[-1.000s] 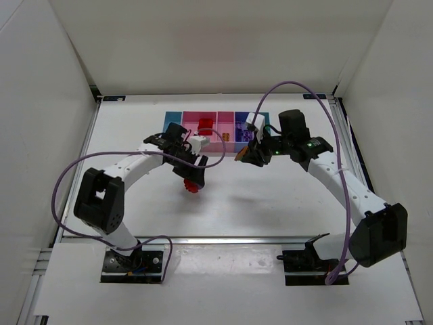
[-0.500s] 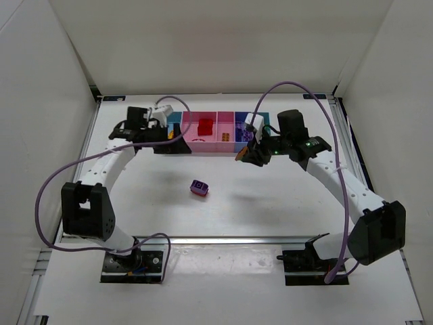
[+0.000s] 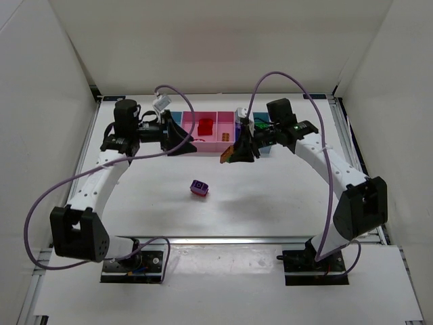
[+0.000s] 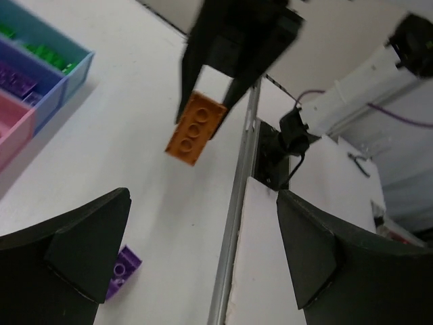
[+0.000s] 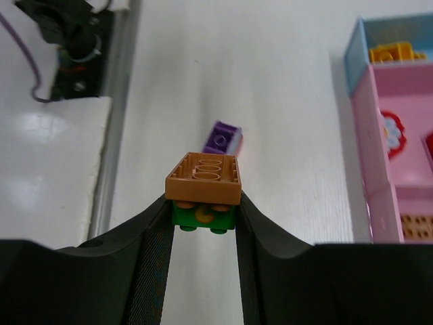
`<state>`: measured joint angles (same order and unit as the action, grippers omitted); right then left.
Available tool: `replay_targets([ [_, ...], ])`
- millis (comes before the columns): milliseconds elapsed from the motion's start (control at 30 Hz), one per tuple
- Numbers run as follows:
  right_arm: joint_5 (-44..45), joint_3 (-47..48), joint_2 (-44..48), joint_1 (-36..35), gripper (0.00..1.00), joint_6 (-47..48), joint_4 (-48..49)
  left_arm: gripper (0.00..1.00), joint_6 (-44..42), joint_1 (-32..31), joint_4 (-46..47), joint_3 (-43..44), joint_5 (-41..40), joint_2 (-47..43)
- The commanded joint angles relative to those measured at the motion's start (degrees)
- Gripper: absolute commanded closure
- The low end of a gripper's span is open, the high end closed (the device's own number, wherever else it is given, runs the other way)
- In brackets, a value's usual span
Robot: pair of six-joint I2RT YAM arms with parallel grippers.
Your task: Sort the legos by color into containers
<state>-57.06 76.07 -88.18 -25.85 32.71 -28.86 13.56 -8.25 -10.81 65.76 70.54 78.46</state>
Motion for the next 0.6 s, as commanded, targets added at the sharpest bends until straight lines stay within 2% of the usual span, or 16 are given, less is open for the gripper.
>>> replay_targets([
  [0,-13.33,4.52,-1.72,-0.08,1.00,2.45,-2.07,0.01,-5.73,-2.64,4.57,-2.47,5.40,-5.58],
  [233,-21.95,11.20,-7.17,-1.31,1.00,-0.79,-4.80,0.01,-11.19,-4.93,4.57,-3.88,3.12,-6.83],
  [467,-23.19,14.28,-9.37,-3.51,0.99,-3.61,-4.45,0.01,-19.45,-7.30,1.06,-1.16,-1.72,-5.95],
  [567,-22.92,14.98,-10.08,-3.95,0.99,-4.58,-3.75,0.06,-20.15,-8.44,0.88,-0.28,-2.51,-5.07],
])
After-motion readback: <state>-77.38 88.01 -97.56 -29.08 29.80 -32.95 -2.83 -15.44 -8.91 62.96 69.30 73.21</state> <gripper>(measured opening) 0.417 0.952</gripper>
